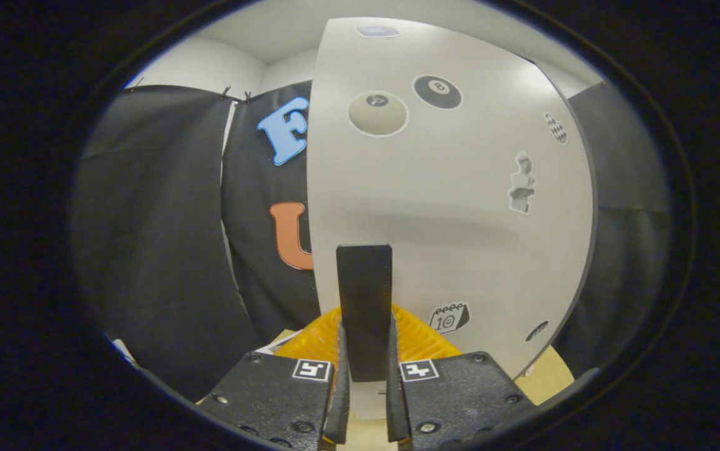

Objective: Open the shoe cabinet door, grab the shoes and put them into the shoe cabinet, then close the shoe cabinet door.

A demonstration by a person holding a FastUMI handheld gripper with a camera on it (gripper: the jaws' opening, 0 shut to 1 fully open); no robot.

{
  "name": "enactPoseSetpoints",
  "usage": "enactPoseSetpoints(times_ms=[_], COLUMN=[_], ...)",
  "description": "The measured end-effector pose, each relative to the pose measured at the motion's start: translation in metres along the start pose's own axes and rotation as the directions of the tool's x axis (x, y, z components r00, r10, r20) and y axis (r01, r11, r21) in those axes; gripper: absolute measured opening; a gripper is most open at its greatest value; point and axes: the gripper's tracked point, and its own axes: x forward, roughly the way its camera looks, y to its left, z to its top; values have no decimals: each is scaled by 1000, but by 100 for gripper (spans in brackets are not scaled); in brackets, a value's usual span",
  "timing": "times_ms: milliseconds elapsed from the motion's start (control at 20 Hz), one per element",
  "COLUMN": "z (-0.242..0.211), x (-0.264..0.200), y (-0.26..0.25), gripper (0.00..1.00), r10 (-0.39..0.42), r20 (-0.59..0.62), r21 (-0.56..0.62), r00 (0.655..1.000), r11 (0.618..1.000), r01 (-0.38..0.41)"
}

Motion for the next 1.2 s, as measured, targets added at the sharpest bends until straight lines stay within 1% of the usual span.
enactPoseSetpoints(times_ms=[250,350,1050,1200], z=[-1,-2,-8,-7], x=[-31,-42,-91,-104], y=[-3,-6,-36,-49], gripper=[27,27,26,26], r10=[103,132,181,178], r20=[24,27,32,50], r21=[-10,-7,-30,-42], r00=[994,991,983,983], r11=[995,991,983,984], r01=[-103,-132,-180,-176])
